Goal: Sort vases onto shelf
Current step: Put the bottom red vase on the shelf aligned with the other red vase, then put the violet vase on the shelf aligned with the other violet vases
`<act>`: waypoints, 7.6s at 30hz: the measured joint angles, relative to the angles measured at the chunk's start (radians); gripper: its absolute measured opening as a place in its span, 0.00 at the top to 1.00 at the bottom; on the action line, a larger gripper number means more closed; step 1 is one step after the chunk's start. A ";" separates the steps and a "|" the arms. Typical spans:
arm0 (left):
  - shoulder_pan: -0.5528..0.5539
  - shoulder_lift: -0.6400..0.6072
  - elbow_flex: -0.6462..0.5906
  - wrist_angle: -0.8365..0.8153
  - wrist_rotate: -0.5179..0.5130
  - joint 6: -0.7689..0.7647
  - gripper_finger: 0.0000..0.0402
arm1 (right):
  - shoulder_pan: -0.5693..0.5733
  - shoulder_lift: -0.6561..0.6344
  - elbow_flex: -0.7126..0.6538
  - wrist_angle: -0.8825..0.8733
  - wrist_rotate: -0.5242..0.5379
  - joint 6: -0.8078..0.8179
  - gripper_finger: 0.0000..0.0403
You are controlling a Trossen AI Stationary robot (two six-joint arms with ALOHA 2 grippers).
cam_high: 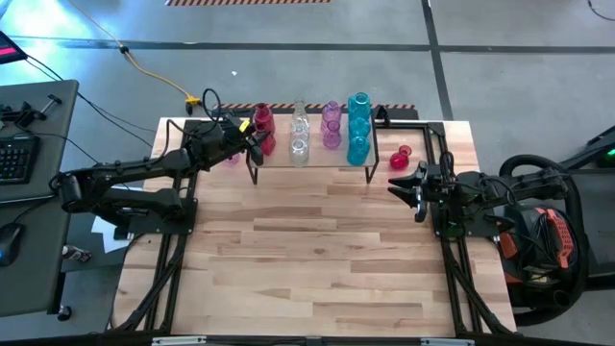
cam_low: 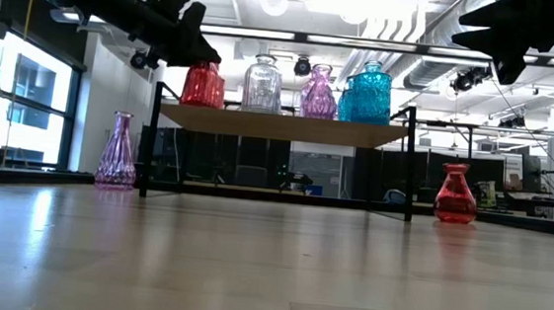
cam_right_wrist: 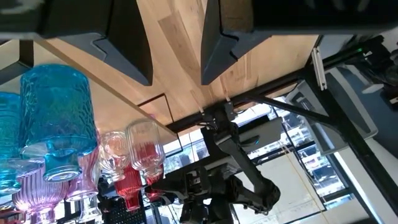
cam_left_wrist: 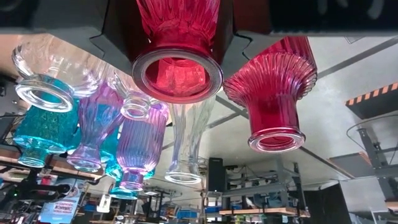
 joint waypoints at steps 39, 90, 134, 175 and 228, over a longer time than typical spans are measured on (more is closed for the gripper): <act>0.007 0.028 0.001 -0.025 -0.014 0.035 0.66 | 0.000 0.000 0.000 0.000 0.001 0.000 0.70; 0.027 0.031 -0.002 0.005 0.036 -0.038 0.51 | 0.000 0.000 0.000 0.000 0.001 0.000 0.70; 0.053 -0.362 0.140 -0.671 -0.059 0.090 0.51 | 0.000 0.000 0.000 0.000 0.001 0.000 0.70; 0.117 -0.837 -0.396 -0.557 -0.079 -0.262 0.50 | 0.000 0.000 0.001 0.000 0.001 0.000 0.70; 0.177 -0.509 -0.504 -0.159 -0.266 -0.318 0.31 | 0.000 0.000 0.001 0.000 0.001 0.000 0.70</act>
